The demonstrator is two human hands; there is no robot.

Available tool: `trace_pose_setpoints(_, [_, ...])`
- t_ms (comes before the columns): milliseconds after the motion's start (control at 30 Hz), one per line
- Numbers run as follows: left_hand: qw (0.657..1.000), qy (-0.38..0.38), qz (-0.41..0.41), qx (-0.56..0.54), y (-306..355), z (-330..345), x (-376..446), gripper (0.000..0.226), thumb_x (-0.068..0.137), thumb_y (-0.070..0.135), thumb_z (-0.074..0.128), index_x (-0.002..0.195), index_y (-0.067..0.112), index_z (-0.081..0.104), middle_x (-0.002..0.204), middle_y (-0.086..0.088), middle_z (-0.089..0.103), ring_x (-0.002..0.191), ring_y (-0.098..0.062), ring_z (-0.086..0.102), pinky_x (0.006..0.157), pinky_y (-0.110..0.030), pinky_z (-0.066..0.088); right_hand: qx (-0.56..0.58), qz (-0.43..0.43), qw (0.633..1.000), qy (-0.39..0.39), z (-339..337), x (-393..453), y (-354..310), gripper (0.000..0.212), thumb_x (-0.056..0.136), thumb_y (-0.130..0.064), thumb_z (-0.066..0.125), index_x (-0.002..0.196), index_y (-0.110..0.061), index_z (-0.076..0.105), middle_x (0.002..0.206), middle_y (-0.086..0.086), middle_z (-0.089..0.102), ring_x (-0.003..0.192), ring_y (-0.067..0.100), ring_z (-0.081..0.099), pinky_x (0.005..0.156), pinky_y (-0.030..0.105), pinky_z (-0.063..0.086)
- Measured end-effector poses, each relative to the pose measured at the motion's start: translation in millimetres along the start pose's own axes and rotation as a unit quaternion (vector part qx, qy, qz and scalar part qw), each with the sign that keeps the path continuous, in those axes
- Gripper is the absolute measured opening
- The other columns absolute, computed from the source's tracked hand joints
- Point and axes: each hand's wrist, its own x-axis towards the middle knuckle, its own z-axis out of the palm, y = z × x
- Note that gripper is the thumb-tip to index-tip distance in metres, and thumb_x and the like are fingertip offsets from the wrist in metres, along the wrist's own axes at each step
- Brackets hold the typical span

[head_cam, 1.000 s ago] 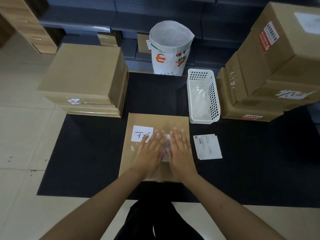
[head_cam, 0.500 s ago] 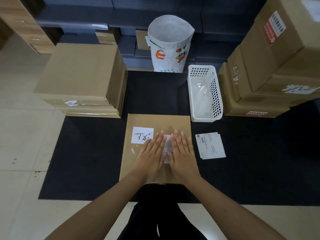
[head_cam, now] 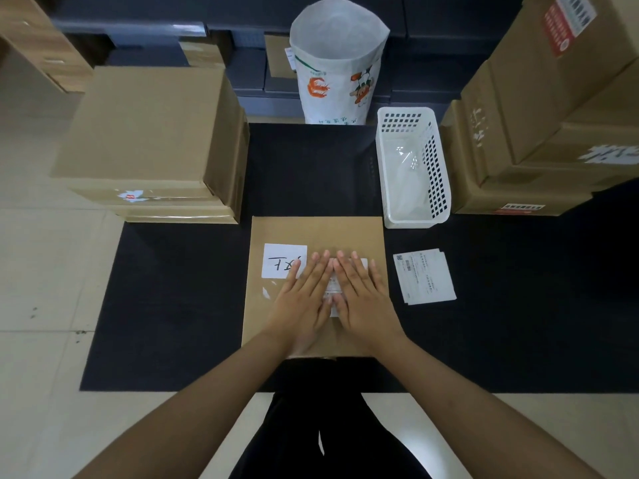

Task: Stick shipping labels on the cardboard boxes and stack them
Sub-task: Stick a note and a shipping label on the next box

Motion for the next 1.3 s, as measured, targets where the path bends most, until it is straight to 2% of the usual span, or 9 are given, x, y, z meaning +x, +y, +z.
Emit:
trace_pose_setpoints(167, [0.999,0.013,-0.030,0.028,1,9,0,0.060,0.102,0.039,0.002,0.152,0.007,0.011,0.160,-0.008,0.009,0.148,-0.020,0.004,0.118,-0.038,0.002,-0.030,0.032,0.999,-0.007,1,-1,0,0.062,0.098,-0.041,0.026,0.151,-0.011,0.020,0.160,0.005,0.018,0.148,0.020,0.013,0.118,0.046,0.007])
trace_pose_setpoints(300, [0.978,0.072,-0.193,0.021,3,11,-4,0.063,0.100,0.039,0.020,0.151,0.003,0.014,0.159,-0.012,0.010,0.148,-0.025,0.008,0.119,-0.041,-0.003,-0.003,0.204,0.979,0.014,3,-11,-3,0.083,0.092,-0.064,0.020,0.154,-0.012,0.000,0.162,0.002,-0.006,0.149,0.018,-0.009,0.119,0.040,-0.012])
trace_pose_setpoints(400, [0.971,0.083,-0.222,0.013,6,13,-5,0.066,0.100,0.043,0.021,0.152,0.003,0.010,0.160,-0.012,0.007,0.148,-0.025,0.002,0.119,-0.038,-0.009,0.021,0.253,0.967,0.019,4,-13,-5,0.090,0.089,-0.070,0.016,0.154,-0.012,-0.004,0.161,0.003,-0.010,0.148,0.017,-0.015,0.118,0.040,-0.014])
trace_pose_setpoints(500, [0.977,0.086,-0.196,0.005,2,6,-4,0.063,0.101,0.041,0.017,0.151,0.002,0.009,0.160,-0.013,0.005,0.148,-0.025,-0.002,0.119,-0.037,-0.009,0.021,0.230,0.972,0.033,-1,-10,-6,0.086,0.092,-0.066,0.015,0.154,-0.008,0.000,0.162,0.007,-0.006,0.148,0.020,-0.014,0.119,0.041,-0.011])
trace_pose_setpoints(667, [0.997,-0.001,0.073,-0.029,12,2,-27,0.063,0.103,0.046,0.007,0.150,0.005,0.004,0.159,-0.011,0.002,0.147,-0.015,-0.010,0.119,-0.032,-0.005,0.043,-0.042,0.997,-0.046,-7,-29,-5,0.065,0.101,-0.045,0.014,0.153,-0.007,0.006,0.162,0.006,-0.003,0.149,0.017,-0.009,0.120,0.043,0.007])
trace_pose_setpoints(900, [0.998,0.000,0.038,0.052,14,13,-32,0.067,0.102,0.048,0.005,0.151,0.003,0.013,0.160,-0.013,0.009,0.148,-0.022,0.002,0.118,-0.040,0.008,-0.012,0.003,0.999,-0.035,0,-34,-9,0.064,0.101,-0.045,0.017,0.153,-0.009,0.012,0.162,0.006,0.005,0.149,0.018,-0.001,0.118,0.047,0.011])
trace_pose_setpoints(1133, [0.980,0.062,-0.187,-0.025,24,9,-36,0.073,0.098,0.054,0.000,0.152,0.004,0.005,0.160,-0.010,0.000,0.149,-0.022,-0.003,0.120,-0.040,0.003,0.027,0.192,0.980,0.036,4,-43,-19,0.081,0.094,-0.060,0.026,0.154,-0.009,0.007,0.162,0.005,0.001,0.149,0.018,-0.008,0.120,0.042,0.000])
trace_pose_setpoints(1233, [0.988,0.054,-0.140,-0.035,20,6,-38,0.070,0.100,0.051,0.002,0.152,0.003,0.004,0.160,-0.012,-0.001,0.148,-0.023,-0.004,0.120,-0.040,0.002,0.065,0.168,0.982,0.048,3,-43,-16,0.079,0.096,-0.057,0.026,0.154,-0.006,0.005,0.162,0.008,-0.002,0.149,0.021,-0.010,0.121,0.041,-0.004])
trace_pose_setpoints(1300, [0.999,0.023,-0.016,-0.032,17,7,-46,0.070,0.101,0.051,0.008,0.152,0.002,0.006,0.160,-0.014,0.000,0.148,-0.025,-0.003,0.119,-0.042,0.004,0.076,0.039,0.996,0.030,3,-49,-10,0.074,0.099,-0.050,0.029,0.153,-0.005,0.007,0.161,0.013,0.001,0.149,0.026,-0.004,0.121,0.044,0.002])
